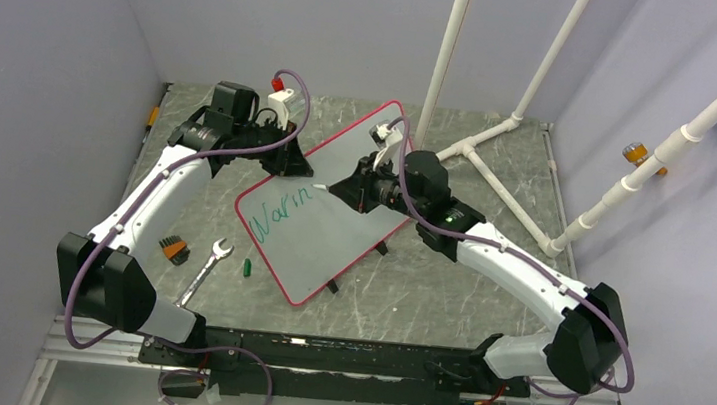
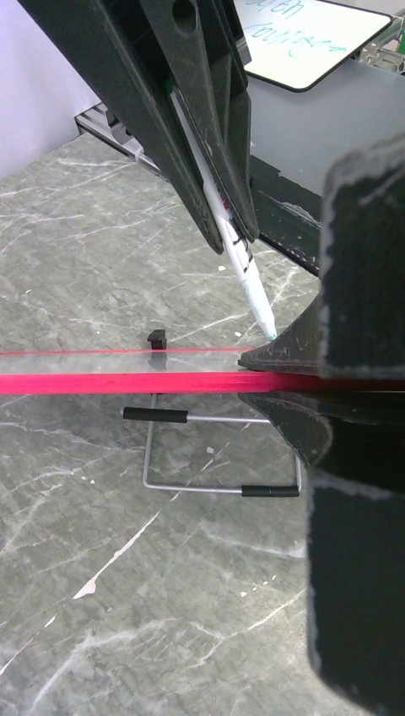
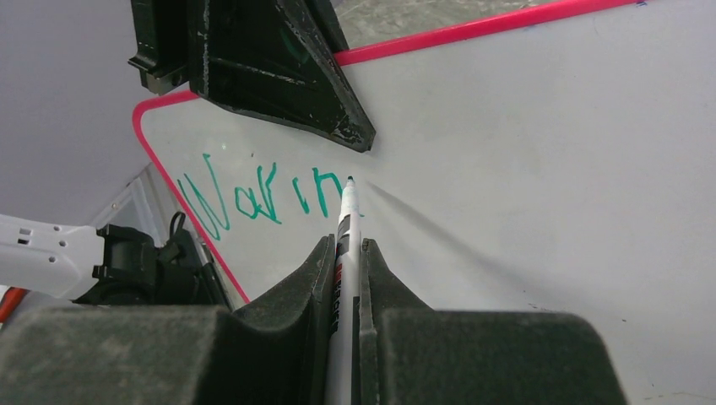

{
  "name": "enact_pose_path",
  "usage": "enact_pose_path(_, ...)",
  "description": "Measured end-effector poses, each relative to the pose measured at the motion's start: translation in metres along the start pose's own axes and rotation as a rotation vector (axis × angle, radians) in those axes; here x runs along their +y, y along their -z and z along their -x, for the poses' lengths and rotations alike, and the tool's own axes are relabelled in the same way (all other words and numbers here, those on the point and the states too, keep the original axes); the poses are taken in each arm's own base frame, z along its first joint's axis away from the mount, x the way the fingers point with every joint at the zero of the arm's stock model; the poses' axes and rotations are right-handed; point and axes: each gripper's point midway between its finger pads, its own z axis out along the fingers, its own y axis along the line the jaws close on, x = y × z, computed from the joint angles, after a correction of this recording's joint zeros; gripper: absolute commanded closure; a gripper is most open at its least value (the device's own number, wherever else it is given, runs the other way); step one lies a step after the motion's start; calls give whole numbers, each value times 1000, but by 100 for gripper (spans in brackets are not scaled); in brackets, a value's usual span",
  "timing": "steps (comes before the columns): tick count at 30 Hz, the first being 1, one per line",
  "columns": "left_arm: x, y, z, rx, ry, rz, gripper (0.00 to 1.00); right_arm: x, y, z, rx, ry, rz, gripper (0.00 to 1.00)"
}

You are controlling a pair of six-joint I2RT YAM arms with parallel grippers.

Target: Write a sentence on the whiteboard

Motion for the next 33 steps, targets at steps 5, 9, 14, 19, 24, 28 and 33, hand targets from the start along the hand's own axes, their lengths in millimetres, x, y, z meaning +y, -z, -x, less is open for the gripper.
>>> enact_pose_path(5, 0, 0, 0, 0, 0, 0, 100, -4, -8, -6, 16, -9, -2, 100)
enact_pose_path(9, 0, 0, 0, 0, 0, 2, 100, -5, -9, -7, 18, -12, -4, 100)
enact_pose_path(14, 1, 0, 0, 0, 0, 3, 100, -7, -9, -6, 15, -12, -19, 100)
enact_pose_path(19, 1, 0, 0, -1, 0, 8, 100, -12, -9, -2, 9, -14, -55, 100)
enact_pose_path(24, 2, 0, 0, -1, 0, 11, 100, -16, -8, 6, -11, -12, -90, 100)
enact_pose_path(28, 2, 0, 0, -2, 0, 14, 100, -19, -8, 8, -19, -13, -107, 100)
enact_pose_path(33, 2, 0, 0, -2, 3, 14, 100, -21, -6, 10, -27, -13, -120, 100)
